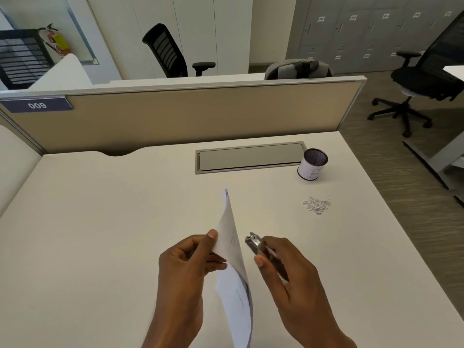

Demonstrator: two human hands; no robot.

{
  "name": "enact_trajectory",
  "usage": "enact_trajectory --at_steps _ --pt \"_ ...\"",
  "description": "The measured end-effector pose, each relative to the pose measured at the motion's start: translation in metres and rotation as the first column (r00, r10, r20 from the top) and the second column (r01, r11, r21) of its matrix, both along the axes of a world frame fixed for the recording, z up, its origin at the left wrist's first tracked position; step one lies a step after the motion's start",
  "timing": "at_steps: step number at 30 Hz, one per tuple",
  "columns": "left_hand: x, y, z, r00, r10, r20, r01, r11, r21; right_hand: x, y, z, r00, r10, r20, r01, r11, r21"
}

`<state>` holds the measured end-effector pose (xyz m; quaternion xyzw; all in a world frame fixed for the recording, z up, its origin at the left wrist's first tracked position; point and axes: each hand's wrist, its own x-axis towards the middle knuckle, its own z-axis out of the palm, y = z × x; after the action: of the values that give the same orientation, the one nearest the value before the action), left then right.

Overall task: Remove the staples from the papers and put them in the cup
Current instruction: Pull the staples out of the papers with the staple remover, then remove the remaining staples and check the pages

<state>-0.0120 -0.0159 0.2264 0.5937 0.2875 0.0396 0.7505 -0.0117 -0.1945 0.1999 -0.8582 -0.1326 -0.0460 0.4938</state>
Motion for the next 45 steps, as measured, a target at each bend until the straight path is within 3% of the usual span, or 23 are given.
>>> enact_trajectory --at_steps 3,6,9,12,18,22,25,31,42,45 --pt "0.008 0.011 -0.009 1.000 -0.008 -0.023 0.008 1.000 -0.012 0.031 0.000 -0.018 0.976 -0.082 -0.203 0.108 0.987 0.122" --pt "0.021 0.017 -0.015 1.000 -0.004 -0.022 0.005 1.000 0.015 0.076 0.001 -0.043 0.888 -0.083 -0.452 0.196 0.958 0.211" --pt "0.035 0.026 -0.022 1.000 0.025 -0.010 -0.025 0.999 0.033 0.126 0.003 -0.069 0.851 -0.090 -0.517 0.215 0.958 0.189" --pt "0.049 0.035 -0.031 0.998 0.053 -0.019 -0.053 0.998 0.035 0.180 0.007 -0.101 0.870 -0.170 -0.462 0.236 0.968 0.090" --pt "0.068 0.044 -0.049 0.995 0.055 -0.083 -0.050 0.997 0.059 0.283 0.014 -0.158 0.940 -0.271 -0.208 0.218 0.944 -0.247" --pt "0.077 0.047 -0.058 0.991 0.039 -0.131 -0.033 0.998 0.050 0.331 0.016 -0.184 0.979 -0.198 -0.051 0.140 0.832 -0.537" --pt "0.086 0.050 -0.062 0.986 0.038 -0.164 -0.030 0.998 0.048 0.351 0.021 -0.197 0.990 -0.144 0.008 0.116 0.760 -0.639" --pt "0.096 0.056 -0.071 0.983 0.033 -0.181 -0.026 0.999 0.039 0.370 0.033 -0.204 0.999 -0.009 0.037 0.031 0.737 -0.675" --pt "0.095 0.049 -0.069 0.980 0.045 -0.193 -0.049 0.999 -0.015 0.355 0.028 -0.211 0.999 0.044 0.032 -0.014 0.778 -0.629" --pt "0.090 0.045 -0.063 0.983 0.057 -0.172 -0.058 0.998 0.000 0.319 0.047 -0.168 0.998 -0.005 0.068 0.033 0.904 -0.426"
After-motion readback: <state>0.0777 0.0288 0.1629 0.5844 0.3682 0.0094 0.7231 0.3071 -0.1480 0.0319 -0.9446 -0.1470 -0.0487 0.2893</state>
